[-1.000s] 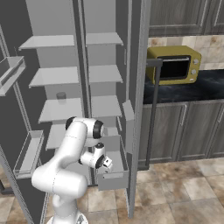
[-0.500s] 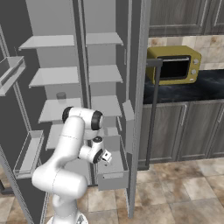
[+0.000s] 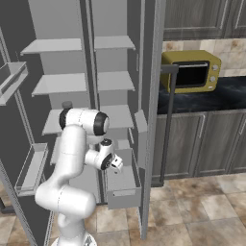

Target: Take the kiwi and potato from the fridge shelf and place them in the freezer drawer to begin freezing them.

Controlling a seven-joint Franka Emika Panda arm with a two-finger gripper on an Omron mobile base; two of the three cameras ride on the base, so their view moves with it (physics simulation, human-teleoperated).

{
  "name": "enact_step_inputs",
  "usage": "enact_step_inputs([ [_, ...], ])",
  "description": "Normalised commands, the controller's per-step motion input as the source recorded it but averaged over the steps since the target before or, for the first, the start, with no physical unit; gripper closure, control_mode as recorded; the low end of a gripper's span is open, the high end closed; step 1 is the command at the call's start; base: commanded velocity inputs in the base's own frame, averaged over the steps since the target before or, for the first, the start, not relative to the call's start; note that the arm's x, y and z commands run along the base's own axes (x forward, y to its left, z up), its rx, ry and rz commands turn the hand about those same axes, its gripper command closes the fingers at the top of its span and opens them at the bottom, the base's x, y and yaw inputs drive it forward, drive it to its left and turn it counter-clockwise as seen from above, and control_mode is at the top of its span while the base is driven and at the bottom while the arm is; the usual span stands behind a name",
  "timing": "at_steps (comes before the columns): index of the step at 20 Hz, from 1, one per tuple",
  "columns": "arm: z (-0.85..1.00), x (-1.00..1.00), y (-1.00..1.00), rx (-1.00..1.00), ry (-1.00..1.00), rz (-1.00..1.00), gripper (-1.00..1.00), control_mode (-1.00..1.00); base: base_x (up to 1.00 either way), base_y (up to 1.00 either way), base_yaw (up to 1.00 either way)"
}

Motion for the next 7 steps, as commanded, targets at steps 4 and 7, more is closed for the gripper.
enact_step_inputs([
  [4,0.65,-0.32,0.00,0.00,0.00,0.00,-1.00,-1.00,0.00,0.00,0.00],
  [7,0.62,-0.47,0.04,0.00,0.00,0.00,-1.00,-1.00,0.00,0.00,0.00],
])
